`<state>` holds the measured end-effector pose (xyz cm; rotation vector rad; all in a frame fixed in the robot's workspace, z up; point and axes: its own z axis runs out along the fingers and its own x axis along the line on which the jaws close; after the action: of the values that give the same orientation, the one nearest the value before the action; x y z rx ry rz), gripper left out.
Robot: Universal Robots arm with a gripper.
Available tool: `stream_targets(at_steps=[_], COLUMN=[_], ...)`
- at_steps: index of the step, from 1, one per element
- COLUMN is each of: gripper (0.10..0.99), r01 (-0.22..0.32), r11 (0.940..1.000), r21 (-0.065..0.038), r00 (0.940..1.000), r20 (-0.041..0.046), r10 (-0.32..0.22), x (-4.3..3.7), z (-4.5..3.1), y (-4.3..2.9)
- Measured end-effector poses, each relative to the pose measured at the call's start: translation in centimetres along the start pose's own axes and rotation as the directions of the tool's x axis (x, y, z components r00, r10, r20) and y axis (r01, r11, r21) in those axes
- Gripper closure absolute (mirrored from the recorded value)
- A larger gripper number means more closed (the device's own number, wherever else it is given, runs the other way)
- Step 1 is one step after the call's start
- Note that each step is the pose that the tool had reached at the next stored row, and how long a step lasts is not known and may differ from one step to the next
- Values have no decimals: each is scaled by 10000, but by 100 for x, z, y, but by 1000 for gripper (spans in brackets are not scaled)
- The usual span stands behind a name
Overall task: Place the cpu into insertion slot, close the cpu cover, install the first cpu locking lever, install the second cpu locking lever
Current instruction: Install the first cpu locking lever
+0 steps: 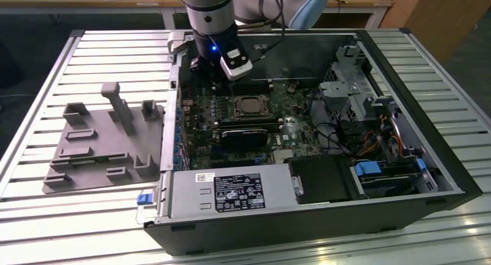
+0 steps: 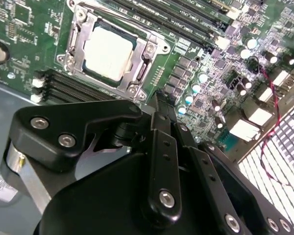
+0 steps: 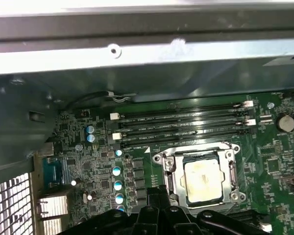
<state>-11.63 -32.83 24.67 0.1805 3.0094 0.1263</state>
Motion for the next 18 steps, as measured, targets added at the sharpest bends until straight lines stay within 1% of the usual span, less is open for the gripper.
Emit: stream_targets(at_steps=[2, 3, 5, 6, 7, 8, 9, 11, 12, 13, 14, 17, 18], gripper=[984, 984, 984, 984, 984, 984, 984, 984, 984, 984, 984, 984, 984], r01=[1, -3, -29, -46, -66, -79, -86, -83, -82, -84, -98, -164, -181], r11=[10000, 10000, 9997, 9993, 9986, 9980, 9976, 9972, 9969, 9963, 9950, 9885, 9865], r21=[-10, -51, -232, -363, -521, -625, -686, -740, -783, -860, -989, -1503, -1630], r00=[10000, 10000, 10000, 10000, 10000, 10000, 10000, 10000, 10000, 9999, 9999, 9998, 9997], r20=[26, 28, 5, -11, -29, -43, -51, -57, -61, -71, -86, -153, -172], r10=[-1, 3, 29, 45, 65, 76, 83, 79, 77, 78, 90, 142, 155], x=[-4, -4, -3, -4, -2, 3, 11, 35, 46, 51, 53, 54, 54], z=[-32, -34, -33, -32, -31, -29, -27, -25, -24, -22, -20, -17, -16], y=[3, 3, 3, 3, 3, 2, 1, -2, -4, -5, -5, -5, -5])
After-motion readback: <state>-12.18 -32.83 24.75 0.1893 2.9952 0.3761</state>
